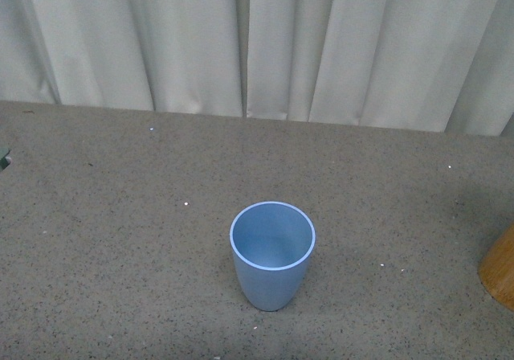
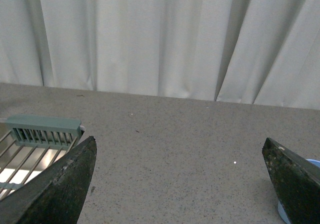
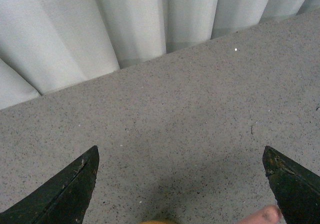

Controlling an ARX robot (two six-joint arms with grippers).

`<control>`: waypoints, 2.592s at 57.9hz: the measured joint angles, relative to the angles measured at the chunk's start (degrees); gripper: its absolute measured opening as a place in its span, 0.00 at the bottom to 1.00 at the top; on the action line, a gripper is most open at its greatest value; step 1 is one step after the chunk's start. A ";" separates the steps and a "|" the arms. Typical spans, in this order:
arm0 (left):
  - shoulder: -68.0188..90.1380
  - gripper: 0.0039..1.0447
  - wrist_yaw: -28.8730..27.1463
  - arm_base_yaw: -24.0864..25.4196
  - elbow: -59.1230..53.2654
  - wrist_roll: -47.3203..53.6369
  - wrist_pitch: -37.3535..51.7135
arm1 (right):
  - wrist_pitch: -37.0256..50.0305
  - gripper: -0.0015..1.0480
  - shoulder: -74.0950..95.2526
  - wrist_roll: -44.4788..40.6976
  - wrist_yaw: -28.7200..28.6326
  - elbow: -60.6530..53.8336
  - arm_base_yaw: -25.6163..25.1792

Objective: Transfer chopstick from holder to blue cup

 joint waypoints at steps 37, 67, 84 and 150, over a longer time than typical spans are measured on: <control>0.00 0.94 0.00 0.00 0.02 0.00 0.00 | 2.73 0.91 1.03 0.81 0.33 -4.17 -1.40; 0.00 0.94 0.00 0.00 0.02 0.00 0.00 | 4.07 0.82 8.24 2.47 4.57 -2.97 -0.48; 0.00 0.94 0.00 0.00 0.02 0.00 0.00 | 4.66 0.42 9.92 3.43 4.76 -2.80 2.01; 0.00 0.94 0.00 0.00 0.02 0.00 0.00 | 5.18 0.03 -13.94 8.46 -6.29 -4.44 0.22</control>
